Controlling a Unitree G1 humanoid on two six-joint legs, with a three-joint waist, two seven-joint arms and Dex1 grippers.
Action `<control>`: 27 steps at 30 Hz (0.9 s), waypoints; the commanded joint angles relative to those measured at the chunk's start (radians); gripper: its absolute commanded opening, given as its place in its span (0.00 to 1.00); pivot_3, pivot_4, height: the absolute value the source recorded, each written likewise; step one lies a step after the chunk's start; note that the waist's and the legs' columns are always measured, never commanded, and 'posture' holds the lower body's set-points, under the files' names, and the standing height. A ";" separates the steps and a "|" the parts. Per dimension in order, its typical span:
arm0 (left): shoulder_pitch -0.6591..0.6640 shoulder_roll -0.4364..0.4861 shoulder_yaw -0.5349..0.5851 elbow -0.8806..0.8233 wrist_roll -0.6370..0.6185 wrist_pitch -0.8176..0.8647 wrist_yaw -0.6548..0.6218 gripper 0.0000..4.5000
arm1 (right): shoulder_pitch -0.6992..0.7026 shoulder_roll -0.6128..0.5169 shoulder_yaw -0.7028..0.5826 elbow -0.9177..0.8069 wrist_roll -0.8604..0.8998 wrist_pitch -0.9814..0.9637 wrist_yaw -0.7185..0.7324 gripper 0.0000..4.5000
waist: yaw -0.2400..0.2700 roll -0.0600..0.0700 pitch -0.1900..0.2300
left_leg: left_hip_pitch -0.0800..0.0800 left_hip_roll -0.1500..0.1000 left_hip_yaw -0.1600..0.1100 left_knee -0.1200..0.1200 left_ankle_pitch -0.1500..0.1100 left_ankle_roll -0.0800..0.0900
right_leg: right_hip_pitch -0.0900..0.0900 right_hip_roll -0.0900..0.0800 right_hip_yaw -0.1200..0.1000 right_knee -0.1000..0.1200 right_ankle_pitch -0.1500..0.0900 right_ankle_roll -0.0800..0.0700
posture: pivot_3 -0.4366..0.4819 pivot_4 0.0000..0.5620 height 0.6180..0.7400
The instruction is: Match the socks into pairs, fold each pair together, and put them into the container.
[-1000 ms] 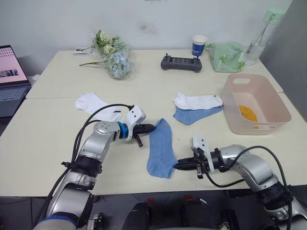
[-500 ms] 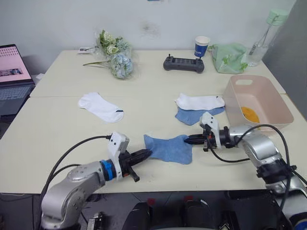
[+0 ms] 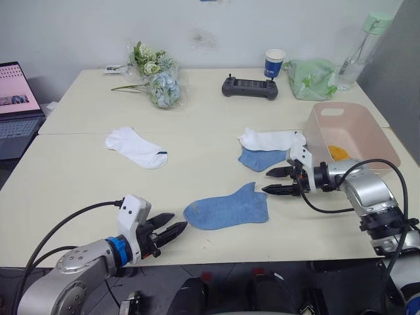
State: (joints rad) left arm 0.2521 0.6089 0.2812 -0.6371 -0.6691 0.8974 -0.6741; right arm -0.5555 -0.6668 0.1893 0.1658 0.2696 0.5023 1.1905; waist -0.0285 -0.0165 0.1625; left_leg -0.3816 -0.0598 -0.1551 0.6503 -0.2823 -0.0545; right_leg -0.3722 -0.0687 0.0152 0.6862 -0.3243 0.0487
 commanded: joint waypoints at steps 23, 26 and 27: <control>-0.219 0.042 -0.283 0.217 0.153 -0.143 -0.037 0.29 | 0.171 0.037 0.042 -0.216 -0.057 -0.047 -0.125 0.36 | -0.001 0.001 0.000 | 0.001 0.000 0.003 -0.003 0.000 0.000 | 0.000 0.000 0.000 -0.004 0.002 0.000 | 0.48 0.27 1.00; -0.224 0.044 -0.287 0.224 0.160 -0.155 -0.037 0.09 | 0.179 0.023 0.032 -0.232 -0.054 -0.052 -0.127 0.12 | -0.001 0.001 0.000 | 0.000 0.000 0.002 -0.003 0.000 0.000 | 0.000 0.000 0.000 -0.005 0.002 0.000 | 0.48 0.27 1.00; -0.225 0.045 -0.286 0.230 0.165 -0.163 -0.038 0.02 | 0.181 0.021 0.022 -0.243 -0.045 -0.042 -0.130 0.04 | -0.001 0.001 0.000 | 0.001 0.000 0.002 -0.003 0.000 0.000 | 0.000 0.000 0.000 -0.005 0.002 0.000 | 0.48 0.27 1.00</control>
State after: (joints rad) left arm 0.0314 0.6520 0.0036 -0.4079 -0.5117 0.7547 -0.7049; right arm -0.3727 -0.6329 0.2316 -0.0276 0.2124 0.4680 1.0592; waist -0.0294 -0.0151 0.1623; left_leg -0.3809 -0.0598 -0.1532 0.6471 -0.2821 -0.0548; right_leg -0.3725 -0.0690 0.0149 0.6818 -0.3219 0.0486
